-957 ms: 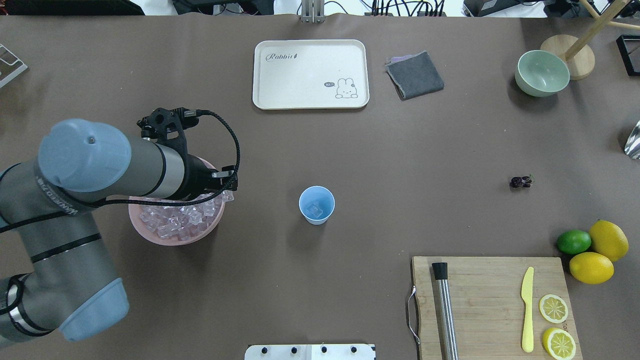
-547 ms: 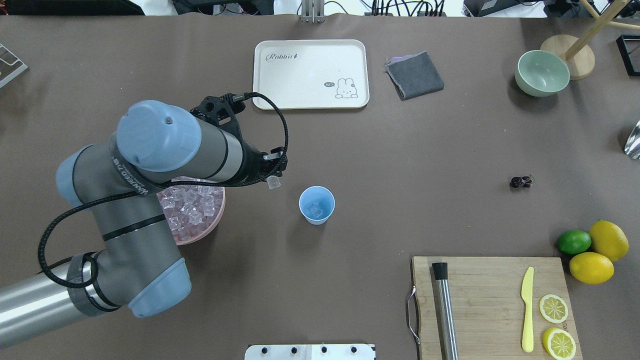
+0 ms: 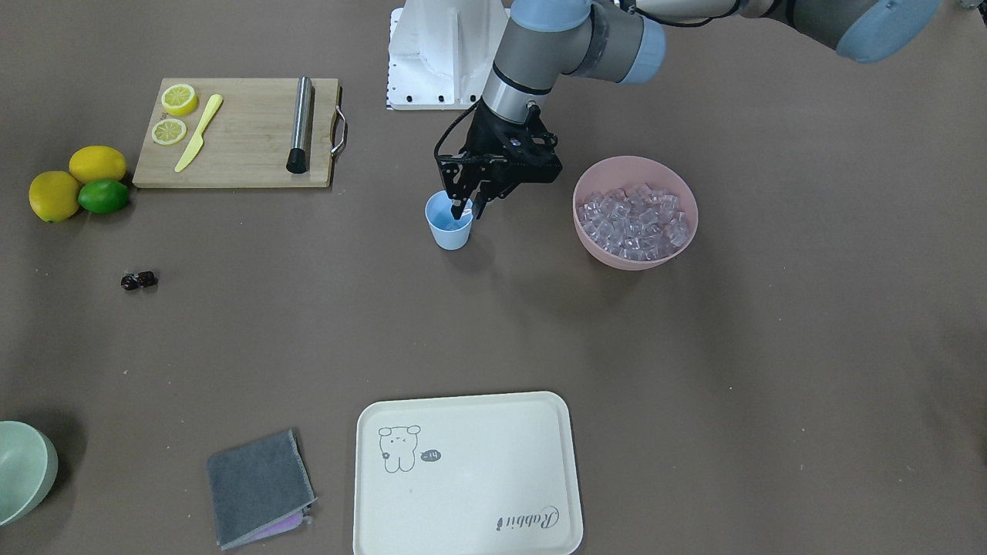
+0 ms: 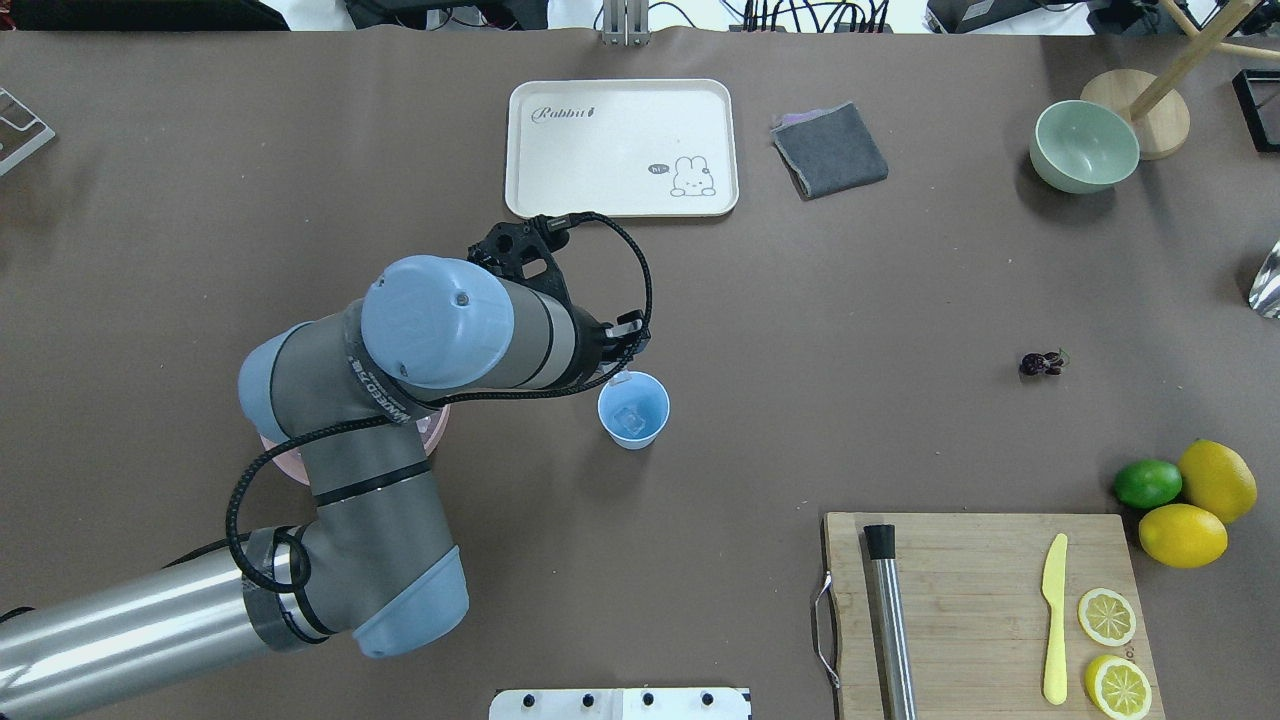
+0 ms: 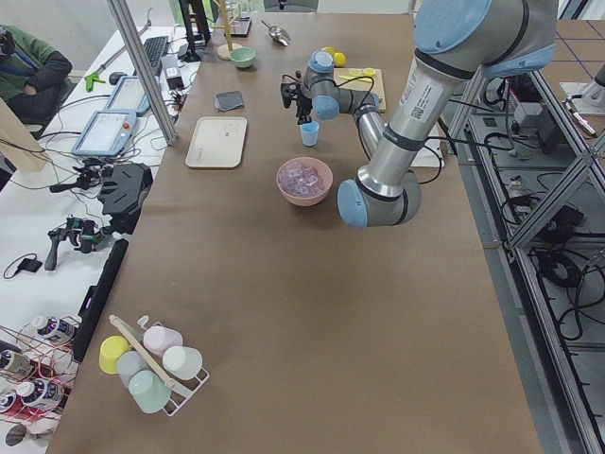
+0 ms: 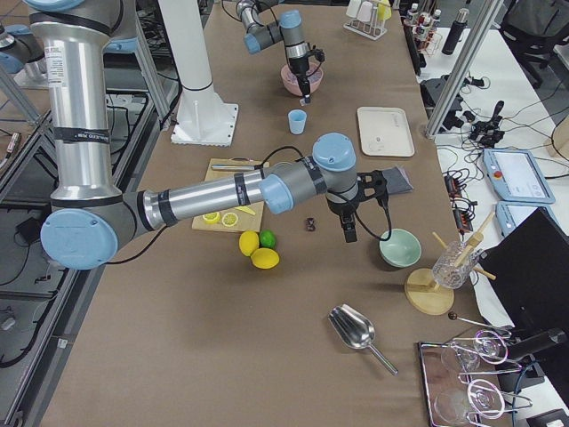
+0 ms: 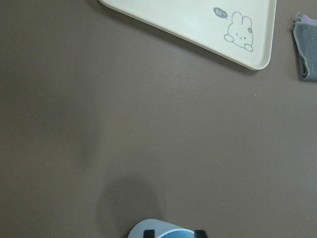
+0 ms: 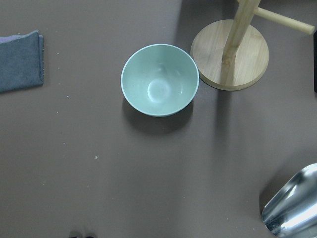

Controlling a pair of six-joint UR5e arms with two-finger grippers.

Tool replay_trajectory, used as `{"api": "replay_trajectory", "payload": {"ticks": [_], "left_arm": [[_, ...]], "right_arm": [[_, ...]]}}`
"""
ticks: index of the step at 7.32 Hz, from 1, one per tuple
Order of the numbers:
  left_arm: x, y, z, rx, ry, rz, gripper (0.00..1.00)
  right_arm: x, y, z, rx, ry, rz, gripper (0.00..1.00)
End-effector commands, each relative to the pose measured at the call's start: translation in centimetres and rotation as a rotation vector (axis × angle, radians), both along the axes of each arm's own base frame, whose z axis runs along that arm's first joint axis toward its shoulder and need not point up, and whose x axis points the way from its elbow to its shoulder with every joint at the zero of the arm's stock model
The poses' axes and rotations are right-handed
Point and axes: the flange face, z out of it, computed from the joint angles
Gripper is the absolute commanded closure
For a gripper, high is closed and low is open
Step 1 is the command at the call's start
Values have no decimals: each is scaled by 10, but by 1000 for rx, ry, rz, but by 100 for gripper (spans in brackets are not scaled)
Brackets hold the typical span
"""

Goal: Put ice and cherries in cup
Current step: 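Carry the ice cube over the light-blue cup, then open the left gripper to release the cube into the cup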

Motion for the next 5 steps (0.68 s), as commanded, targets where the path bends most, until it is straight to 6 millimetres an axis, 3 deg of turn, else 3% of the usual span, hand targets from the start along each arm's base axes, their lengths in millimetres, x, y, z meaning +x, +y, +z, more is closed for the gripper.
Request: {"api": "replay_trajectory", "payload": {"ticks": [1,2,3,4,5], "left_arm": [[23,19,-1,22,-3,-4,100],[23,20,0,26,-6,-1,78],[22,20,3,27,-10,-3,22],[22,20,5,35,-18,4,3],[22,20,9,34,-24,3,3]], "right_arm": [[0,0,-1,6,-1,0,0],[0,0,0,4,0,0,0],[0,0,-1,6,-1,0,0],[0,0,1,3,0,0,0],[0,0,1,3,0,0,0]]}}
